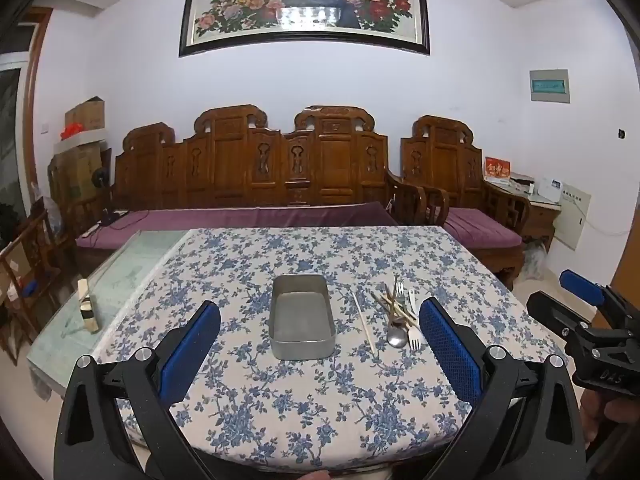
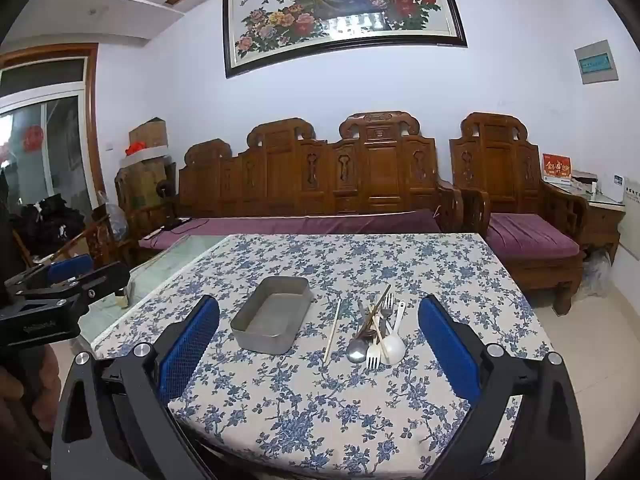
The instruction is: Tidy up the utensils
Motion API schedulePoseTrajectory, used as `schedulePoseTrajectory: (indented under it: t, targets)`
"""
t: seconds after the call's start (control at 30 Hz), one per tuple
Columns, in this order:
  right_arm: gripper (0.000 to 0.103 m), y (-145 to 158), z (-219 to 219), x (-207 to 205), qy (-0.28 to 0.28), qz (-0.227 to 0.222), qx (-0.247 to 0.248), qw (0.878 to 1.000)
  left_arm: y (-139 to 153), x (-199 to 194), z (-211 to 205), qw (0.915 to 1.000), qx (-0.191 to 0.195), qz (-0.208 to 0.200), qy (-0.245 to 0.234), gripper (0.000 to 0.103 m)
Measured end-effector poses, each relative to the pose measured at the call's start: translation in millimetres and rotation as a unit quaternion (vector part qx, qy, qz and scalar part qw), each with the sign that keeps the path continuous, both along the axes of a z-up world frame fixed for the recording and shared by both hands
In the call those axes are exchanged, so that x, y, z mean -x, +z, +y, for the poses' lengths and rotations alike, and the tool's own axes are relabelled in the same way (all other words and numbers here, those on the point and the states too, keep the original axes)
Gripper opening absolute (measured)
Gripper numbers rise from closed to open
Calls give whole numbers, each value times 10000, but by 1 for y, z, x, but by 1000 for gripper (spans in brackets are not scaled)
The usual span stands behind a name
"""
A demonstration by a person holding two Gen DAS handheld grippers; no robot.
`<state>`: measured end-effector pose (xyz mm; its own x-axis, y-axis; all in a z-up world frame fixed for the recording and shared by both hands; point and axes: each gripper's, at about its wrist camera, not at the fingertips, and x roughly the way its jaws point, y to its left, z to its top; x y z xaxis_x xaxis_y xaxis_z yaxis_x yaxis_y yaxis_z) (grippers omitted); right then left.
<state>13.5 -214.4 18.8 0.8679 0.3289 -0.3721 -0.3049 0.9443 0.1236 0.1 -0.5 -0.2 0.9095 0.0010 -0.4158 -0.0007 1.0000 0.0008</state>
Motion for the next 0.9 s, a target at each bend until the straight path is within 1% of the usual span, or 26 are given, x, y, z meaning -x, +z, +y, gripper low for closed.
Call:
schedulePoseTrajectory:
  t: [0.27, 0.3, 0.9]
  targets:
    - [100, 1, 0, -1, -5, 11, 7, 10000, -2, -3, -5, 10000, 9, 25, -12, 97]
    - [100, 1, 0, -1, -3, 9, 7, 10000, 4, -1, 1, 10000, 32, -19, -5, 97]
    - [100, 7, 1, 0, -11, 0, -11, 10000, 7, 0, 0, 10000, 44, -28, -27, 97]
